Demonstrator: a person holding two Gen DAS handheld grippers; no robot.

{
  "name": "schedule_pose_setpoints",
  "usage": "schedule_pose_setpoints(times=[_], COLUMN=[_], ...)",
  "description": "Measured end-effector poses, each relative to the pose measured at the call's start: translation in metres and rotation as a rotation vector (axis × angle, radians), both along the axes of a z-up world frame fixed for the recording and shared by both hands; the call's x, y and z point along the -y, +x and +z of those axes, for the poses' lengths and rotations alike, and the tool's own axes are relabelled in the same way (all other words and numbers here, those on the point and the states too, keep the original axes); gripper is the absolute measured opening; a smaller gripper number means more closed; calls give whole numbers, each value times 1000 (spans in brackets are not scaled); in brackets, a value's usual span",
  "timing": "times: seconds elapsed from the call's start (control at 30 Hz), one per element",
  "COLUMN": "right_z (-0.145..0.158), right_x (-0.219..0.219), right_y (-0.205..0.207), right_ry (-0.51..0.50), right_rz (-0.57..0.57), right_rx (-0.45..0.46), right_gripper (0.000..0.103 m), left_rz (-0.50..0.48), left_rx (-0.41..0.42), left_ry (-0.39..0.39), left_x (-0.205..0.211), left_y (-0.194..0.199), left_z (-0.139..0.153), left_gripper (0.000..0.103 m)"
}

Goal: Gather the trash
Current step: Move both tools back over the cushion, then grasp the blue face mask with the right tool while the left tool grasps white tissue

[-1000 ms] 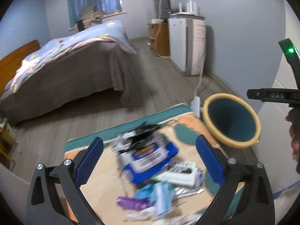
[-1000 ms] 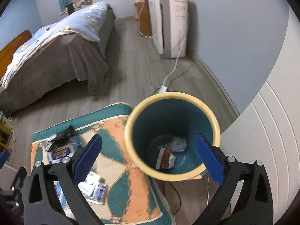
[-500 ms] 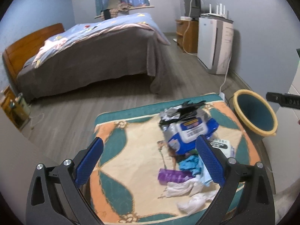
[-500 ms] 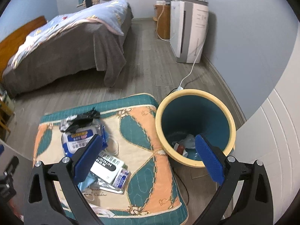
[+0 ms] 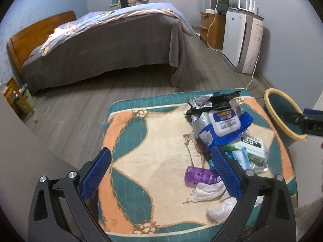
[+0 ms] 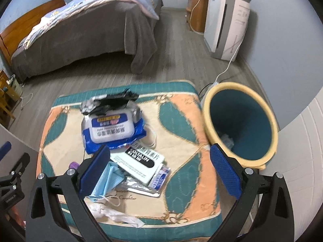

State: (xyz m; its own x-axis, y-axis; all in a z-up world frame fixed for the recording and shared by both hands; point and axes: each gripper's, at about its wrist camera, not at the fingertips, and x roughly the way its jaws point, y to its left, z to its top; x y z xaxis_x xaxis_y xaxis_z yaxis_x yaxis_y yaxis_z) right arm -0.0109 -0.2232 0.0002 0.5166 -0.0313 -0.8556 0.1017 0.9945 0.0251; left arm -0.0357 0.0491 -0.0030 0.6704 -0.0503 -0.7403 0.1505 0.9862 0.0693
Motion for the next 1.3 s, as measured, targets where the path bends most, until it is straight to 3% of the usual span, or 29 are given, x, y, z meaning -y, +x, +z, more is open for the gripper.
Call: schedule_pose_setpoints(times=[0.2, 0.67, 0.83, 0.87, 0.9, 0.93, 1.0, 1.07, 1.3], right_z=[-28, -62, -69, -72, -75, -79, -86, -87, -29], right_x=[-8, -40, -57, -59, -60, -61, -61, -57, -38], right_y=[3, 10, 13, 13, 14, 14, 15, 15, 16], right_ry=[13, 60, 48, 65, 78, 103, 162, 205, 146], right_rz=[-2, 38, 62, 66, 68, 71, 74, 59, 112], right_rx=[-79, -174, -190, -203, -215, -237, -277, -292, -217], right_gripper=[97, 97, 96, 90, 76, 68, 26, 9, 5], left_rz=[-8, -4, -17, -16, -17, -21, -31, -45, -111], left_rx=[-39, -85, -107, -113, -124, -135, -156, -168, -180], left_ry=[-3, 19, 62, 65, 66, 63, 63, 67, 87], left_x=[-1, -2, 0, -1, -2, -2, -1, 2, 18], left_y=[2, 11, 11, 11, 12, 12, 12, 12, 10], left_z=[-13, -31, -43, -45, -48, -50, -55, -58, -61], left_gripper=[98, 98, 98, 98, 98, 98, 98, 98, 98])
